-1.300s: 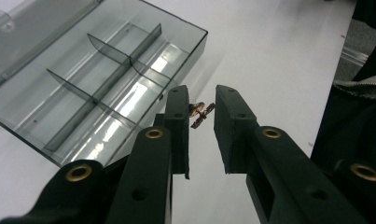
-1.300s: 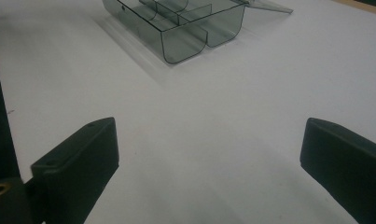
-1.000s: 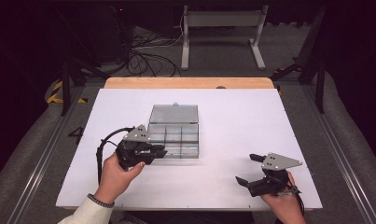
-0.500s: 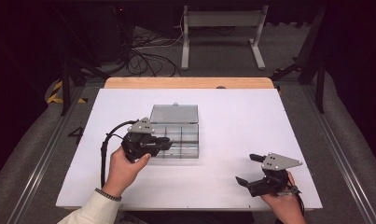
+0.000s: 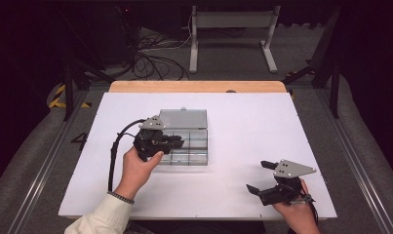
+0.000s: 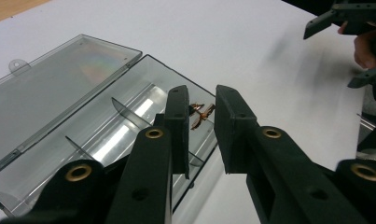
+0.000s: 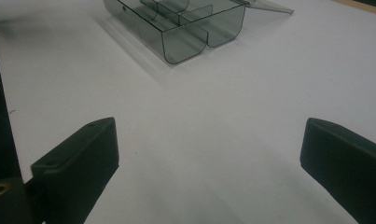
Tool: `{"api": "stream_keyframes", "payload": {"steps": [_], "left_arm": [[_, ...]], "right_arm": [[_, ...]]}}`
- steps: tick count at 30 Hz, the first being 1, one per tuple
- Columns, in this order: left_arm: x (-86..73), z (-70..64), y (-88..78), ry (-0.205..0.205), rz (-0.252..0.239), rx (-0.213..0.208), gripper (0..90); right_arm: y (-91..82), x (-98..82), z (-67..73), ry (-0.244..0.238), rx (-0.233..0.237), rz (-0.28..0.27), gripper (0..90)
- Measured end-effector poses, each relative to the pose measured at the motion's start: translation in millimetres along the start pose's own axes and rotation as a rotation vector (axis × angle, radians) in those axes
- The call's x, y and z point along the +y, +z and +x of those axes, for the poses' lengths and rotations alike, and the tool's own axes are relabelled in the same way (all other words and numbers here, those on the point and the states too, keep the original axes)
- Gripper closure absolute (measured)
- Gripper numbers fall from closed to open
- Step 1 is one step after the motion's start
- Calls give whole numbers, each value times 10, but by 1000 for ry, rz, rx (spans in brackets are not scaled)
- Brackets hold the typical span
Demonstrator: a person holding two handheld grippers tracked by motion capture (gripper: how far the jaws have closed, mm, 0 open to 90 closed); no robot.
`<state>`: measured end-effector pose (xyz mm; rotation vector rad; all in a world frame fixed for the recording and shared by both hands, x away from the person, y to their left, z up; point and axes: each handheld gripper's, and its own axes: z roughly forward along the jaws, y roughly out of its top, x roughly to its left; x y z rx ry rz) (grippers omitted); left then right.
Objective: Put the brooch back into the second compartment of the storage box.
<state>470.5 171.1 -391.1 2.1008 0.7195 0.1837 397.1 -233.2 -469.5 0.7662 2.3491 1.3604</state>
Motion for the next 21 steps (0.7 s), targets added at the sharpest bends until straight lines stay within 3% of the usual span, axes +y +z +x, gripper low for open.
{"api": "stream_keyframes", "payload": {"steps": [8,21], "left_arm": [[8,96,124,-38,-4,15,756],[-21,249,317,-89,-3,77,755]], "right_arm": [[0,0,-4,1,1,1,48],[-2,-2,-6,2,2,-1,48]]}}
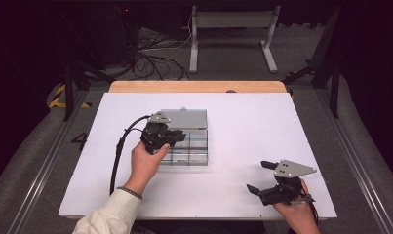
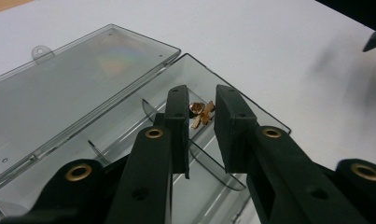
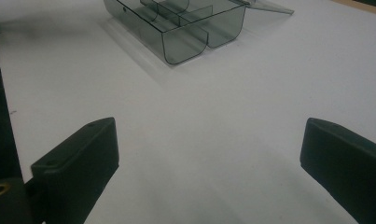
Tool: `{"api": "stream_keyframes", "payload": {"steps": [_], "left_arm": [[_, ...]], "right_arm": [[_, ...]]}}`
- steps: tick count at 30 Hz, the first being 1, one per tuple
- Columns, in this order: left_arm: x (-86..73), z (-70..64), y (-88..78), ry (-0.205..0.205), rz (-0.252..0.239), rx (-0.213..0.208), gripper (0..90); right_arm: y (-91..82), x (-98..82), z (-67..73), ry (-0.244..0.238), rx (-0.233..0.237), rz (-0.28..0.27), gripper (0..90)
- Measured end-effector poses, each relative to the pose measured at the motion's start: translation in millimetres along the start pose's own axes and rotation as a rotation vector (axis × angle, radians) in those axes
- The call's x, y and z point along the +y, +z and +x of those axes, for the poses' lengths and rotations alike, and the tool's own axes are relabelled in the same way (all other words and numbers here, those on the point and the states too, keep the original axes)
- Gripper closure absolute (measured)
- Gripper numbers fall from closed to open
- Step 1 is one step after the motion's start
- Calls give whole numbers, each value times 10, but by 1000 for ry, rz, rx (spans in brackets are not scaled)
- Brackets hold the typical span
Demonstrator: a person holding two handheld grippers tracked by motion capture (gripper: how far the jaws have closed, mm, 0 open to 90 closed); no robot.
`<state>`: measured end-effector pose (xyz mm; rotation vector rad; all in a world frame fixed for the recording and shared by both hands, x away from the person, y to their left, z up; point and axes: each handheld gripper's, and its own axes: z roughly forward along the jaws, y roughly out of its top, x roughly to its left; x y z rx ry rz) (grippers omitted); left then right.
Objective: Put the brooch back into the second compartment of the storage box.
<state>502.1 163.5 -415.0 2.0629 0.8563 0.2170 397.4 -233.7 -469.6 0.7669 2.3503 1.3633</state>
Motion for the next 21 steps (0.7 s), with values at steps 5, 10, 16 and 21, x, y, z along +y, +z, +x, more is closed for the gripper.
{"api": "stream_keyframes", "payload": {"steps": [5,10,16,21], "left_arm": [[-5,57,65,-8,-1,36,755],[-16,100,123,-22,3,50,755],[-21,134,157,-34,5,70,755],[-29,147,184,-24,11,92,753]], "right_arm": [[1,-1,-1,1,1,0,48],[1,-2,-3,1,1,-1,48],[1,-3,-4,2,2,-2,48],[0,-3,-3,1,0,-2,50]]}}
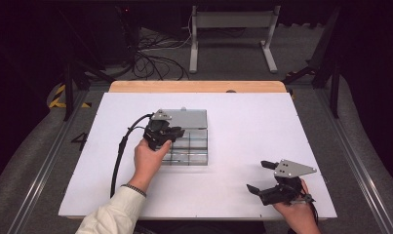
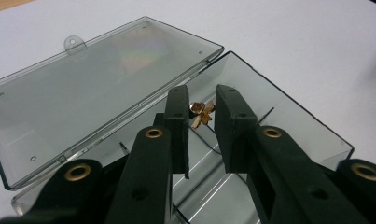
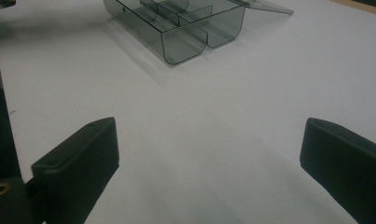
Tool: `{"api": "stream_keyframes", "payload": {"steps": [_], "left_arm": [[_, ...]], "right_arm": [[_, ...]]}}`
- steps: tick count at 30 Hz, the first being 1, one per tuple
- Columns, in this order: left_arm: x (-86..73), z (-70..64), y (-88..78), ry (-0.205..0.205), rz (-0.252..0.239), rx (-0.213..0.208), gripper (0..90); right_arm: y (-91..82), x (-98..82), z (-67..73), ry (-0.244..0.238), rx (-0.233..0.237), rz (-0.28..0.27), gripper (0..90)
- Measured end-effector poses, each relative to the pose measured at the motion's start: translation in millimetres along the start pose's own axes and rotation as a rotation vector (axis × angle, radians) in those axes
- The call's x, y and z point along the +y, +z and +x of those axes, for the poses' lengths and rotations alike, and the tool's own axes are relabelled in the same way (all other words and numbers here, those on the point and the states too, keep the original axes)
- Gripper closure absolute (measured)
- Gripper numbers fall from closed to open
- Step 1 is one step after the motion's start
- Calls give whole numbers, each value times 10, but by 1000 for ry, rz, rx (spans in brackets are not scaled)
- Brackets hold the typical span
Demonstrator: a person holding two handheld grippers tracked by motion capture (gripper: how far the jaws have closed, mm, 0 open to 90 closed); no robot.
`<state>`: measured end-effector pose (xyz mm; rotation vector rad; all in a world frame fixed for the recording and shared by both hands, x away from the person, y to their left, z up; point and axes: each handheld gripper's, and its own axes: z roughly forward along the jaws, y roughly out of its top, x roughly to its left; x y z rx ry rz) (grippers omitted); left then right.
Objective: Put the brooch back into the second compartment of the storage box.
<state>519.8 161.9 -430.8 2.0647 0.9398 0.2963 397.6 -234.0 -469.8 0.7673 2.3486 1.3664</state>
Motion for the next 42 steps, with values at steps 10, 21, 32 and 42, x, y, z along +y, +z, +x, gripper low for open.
{"api": "stream_keyframes", "payload": {"steps": [10,21,32,42], "left_arm": [[-46,44,105,22,40,43,752],[-65,60,204,46,87,88,751],[-50,63,244,25,137,110,755],[-46,62,249,25,142,106,752]], "right_arm": [[-3,1,0,-3,-3,0,50],[-1,-2,-4,-3,-2,0,50],[1,-2,-1,-2,1,0,50],[1,-3,-3,-2,1,0,50]]}}
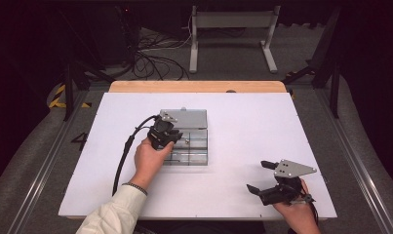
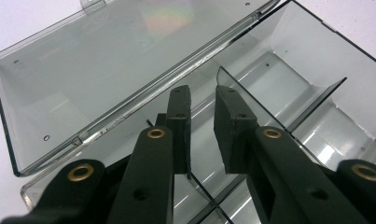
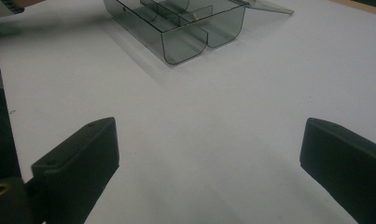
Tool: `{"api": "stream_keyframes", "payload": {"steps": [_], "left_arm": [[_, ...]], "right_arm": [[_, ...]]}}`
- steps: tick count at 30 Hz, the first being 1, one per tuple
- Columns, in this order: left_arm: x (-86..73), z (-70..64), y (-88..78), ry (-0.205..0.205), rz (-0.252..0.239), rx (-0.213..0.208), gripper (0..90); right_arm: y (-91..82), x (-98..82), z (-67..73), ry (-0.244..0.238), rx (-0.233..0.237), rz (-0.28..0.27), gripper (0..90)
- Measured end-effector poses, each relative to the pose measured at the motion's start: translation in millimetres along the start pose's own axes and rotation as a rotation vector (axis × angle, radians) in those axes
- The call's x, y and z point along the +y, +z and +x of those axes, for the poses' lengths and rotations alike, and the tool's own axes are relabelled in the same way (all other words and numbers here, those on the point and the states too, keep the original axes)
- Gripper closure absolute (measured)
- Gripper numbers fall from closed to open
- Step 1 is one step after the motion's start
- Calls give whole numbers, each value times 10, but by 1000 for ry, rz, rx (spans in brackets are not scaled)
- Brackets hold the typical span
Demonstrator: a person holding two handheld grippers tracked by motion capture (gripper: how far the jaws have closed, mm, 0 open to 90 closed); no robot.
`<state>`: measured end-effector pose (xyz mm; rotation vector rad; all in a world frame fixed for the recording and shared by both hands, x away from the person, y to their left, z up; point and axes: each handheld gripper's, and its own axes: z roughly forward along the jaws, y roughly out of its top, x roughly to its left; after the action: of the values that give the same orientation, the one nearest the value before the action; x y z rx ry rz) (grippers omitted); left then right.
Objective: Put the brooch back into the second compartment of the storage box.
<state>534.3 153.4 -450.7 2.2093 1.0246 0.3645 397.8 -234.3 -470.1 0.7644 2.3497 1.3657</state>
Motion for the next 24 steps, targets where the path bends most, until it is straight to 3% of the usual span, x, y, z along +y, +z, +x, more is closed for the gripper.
{"api": "stream_keyframes", "payload": {"steps": [10,24], "left_arm": [[13,-51,-159,9,-62,-7,657],[8,-204,-472,68,-160,-8,479]], "right_arm": [[1,0,-3,2,0,-1,50],[0,1,-3,3,-3,0,50]]}}
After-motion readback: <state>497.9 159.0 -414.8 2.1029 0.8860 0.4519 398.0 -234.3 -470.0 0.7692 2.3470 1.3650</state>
